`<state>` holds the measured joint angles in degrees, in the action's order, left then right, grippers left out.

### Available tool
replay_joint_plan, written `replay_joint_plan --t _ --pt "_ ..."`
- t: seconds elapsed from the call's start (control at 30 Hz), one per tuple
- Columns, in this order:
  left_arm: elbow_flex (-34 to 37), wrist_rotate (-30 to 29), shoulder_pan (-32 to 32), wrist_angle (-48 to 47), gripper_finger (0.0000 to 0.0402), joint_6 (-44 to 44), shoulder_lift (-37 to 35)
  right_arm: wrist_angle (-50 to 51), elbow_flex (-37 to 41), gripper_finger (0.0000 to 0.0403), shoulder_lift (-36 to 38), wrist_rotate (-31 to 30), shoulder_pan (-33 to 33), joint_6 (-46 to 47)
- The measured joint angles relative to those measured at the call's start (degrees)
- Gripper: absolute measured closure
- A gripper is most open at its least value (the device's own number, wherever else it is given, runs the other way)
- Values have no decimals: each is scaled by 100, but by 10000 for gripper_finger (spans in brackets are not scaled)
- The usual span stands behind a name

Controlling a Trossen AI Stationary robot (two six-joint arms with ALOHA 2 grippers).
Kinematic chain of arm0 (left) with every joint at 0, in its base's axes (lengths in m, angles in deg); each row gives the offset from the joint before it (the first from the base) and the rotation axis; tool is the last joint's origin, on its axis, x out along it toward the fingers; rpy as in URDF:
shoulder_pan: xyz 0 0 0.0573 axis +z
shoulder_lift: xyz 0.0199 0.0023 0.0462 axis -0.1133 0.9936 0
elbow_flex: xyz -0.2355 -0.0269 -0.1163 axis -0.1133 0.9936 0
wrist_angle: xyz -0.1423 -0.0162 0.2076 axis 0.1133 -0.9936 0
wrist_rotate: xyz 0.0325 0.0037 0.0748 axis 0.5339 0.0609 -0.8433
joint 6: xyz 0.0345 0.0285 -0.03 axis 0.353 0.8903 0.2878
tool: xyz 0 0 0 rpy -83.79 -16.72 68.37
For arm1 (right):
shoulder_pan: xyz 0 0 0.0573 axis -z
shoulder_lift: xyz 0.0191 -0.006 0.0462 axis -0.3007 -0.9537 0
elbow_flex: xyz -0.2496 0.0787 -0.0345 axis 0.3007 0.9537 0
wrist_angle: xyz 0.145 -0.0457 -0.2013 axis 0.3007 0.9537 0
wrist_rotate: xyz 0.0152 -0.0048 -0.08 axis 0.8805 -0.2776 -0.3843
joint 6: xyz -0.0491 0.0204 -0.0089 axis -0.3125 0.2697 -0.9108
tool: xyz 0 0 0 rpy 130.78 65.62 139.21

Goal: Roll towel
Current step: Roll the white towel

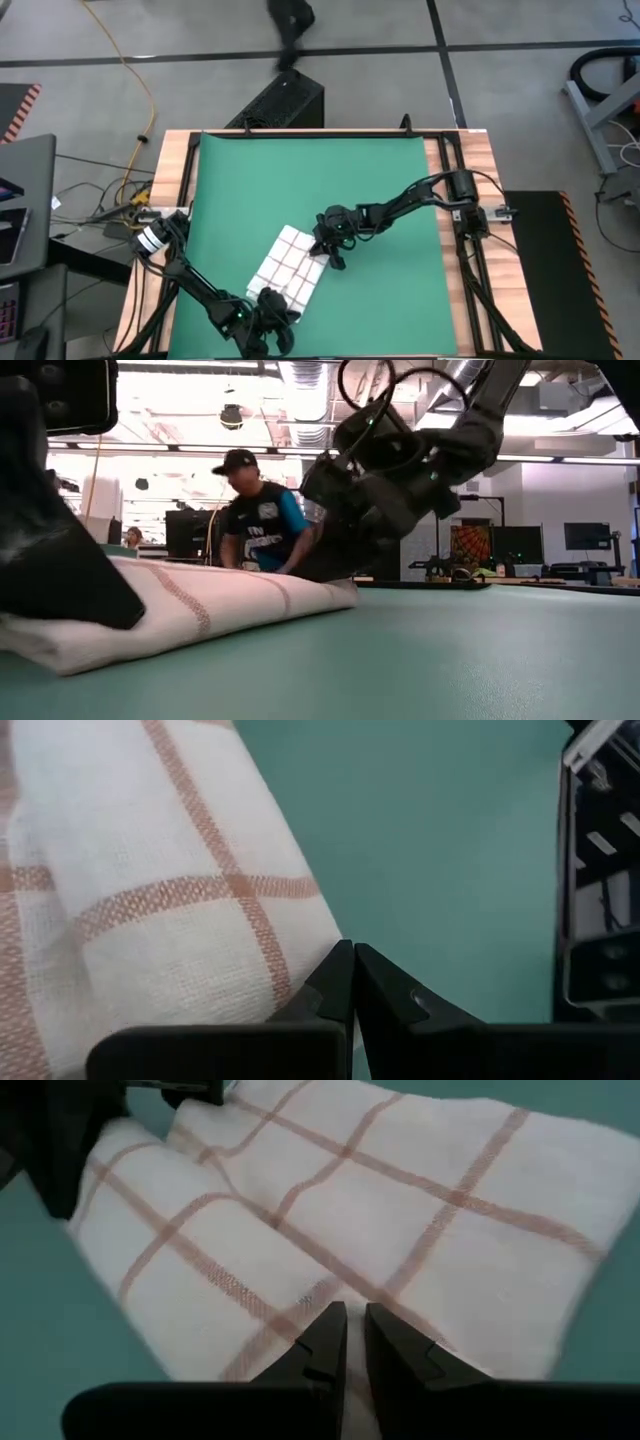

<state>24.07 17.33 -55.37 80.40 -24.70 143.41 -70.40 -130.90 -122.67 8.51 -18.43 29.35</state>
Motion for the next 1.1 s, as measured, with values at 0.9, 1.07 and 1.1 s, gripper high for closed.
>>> replay_joint_plan --t 0.9,1.07,1.1 --pt "-468 1565 68 -347 401 448 -41 2416 -1909 396 -254 -162 22 -2232" --pt "-461 1470 108 -547 401 458 -124 3107 -1920 396 -227 -297 126 -2461" --pt "-461 1463 130 -633 401 511 -173 3261 -1919 396 -235 -299 162 -2482"
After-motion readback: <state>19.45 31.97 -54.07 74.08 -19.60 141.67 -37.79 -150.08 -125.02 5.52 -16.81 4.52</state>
